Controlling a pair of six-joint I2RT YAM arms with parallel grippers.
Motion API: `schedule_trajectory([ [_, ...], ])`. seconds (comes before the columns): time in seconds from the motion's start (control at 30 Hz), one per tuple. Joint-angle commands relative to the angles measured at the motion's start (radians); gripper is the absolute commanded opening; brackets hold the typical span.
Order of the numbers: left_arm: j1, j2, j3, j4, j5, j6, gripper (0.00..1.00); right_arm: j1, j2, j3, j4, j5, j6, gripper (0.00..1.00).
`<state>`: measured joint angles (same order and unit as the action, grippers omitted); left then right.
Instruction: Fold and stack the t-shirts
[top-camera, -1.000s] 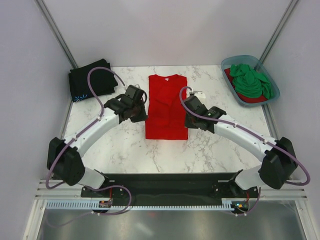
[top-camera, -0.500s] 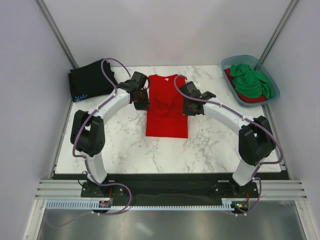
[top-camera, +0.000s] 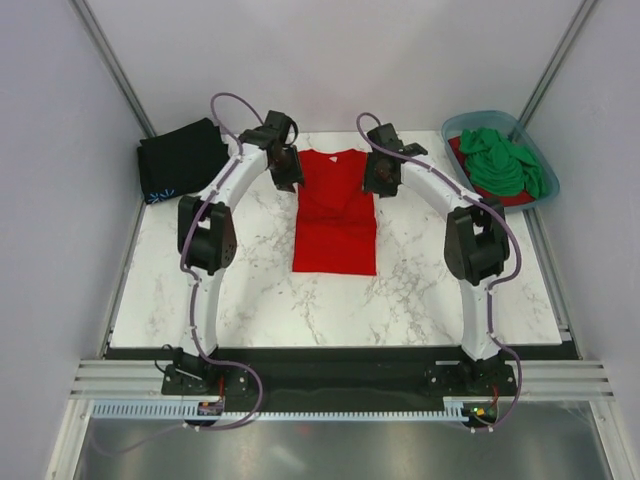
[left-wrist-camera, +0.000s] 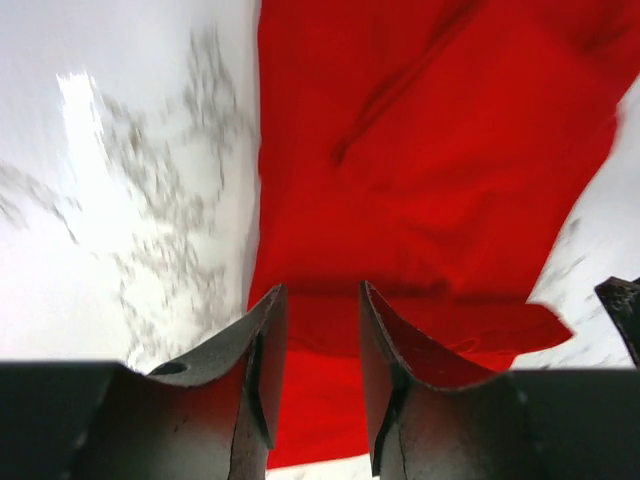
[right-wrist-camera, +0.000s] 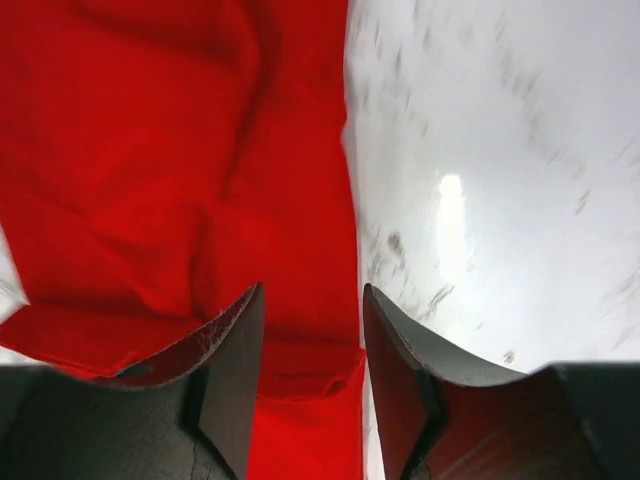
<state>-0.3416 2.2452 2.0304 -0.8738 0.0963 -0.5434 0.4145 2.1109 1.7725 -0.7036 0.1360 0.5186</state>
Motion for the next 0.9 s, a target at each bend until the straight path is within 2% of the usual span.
schedule_trajectory([
  [0.0,0.065,0.049,0.269,-0.158,0.046,0.048,0.42,-0.046,-0.017,0.227,-0.095,-0.038,-0.046,0.52],
  [0.07,0.085,0.022,0.266,-0.188,0.045,0.054,0.42,-0.049,-0.086,0.22,-0.096,-0.056,-0.048,0.52],
  [0.13,0.087,-0.062,0.194,-0.171,0.03,0.063,0.42,-0.036,-0.149,0.101,-0.062,-0.119,-0.039,0.52],
  [0.2,0.087,-0.163,0.033,-0.14,0.046,0.068,0.4,-0.011,-0.247,-0.078,0.033,-0.172,-0.025,0.52],
  [0.27,0.082,-0.24,-0.17,-0.059,0.083,0.069,0.39,0.044,-0.305,-0.18,0.096,-0.242,-0.011,0.52],
  [0.3,0.081,-0.287,-0.246,-0.021,0.095,0.065,0.39,0.062,-0.31,-0.247,0.131,-0.256,-0.005,0.52],
  [0.33,0.079,-0.368,-0.386,0.013,0.106,0.062,0.39,0.094,-0.308,-0.271,0.139,-0.263,-0.003,0.52],
  [0.43,0.072,-0.519,-0.621,0.123,0.137,0.042,0.39,0.118,-0.307,-0.378,0.164,-0.28,0.017,0.53],
  [0.53,0.052,-0.61,-0.819,0.215,0.18,0.037,0.39,0.116,-0.432,-0.597,0.301,-0.297,0.086,0.66],
  [0.57,0.049,-0.659,-0.866,0.266,0.193,0.034,0.39,0.118,-0.46,-0.651,0.379,-0.337,0.113,0.74],
  [0.6,0.046,-0.686,-0.912,0.3,0.212,0.031,0.4,0.118,-0.483,-0.736,0.406,-0.354,0.126,0.77],
  [0.73,0.033,-0.769,-1.129,0.446,0.276,0.004,0.43,0.118,-0.583,-0.863,0.446,-0.348,0.135,0.81],
  [0.87,0.024,-0.785,-1.207,0.529,0.276,-0.038,0.47,0.115,-0.617,-0.936,0.464,-0.319,0.132,0.84],
])
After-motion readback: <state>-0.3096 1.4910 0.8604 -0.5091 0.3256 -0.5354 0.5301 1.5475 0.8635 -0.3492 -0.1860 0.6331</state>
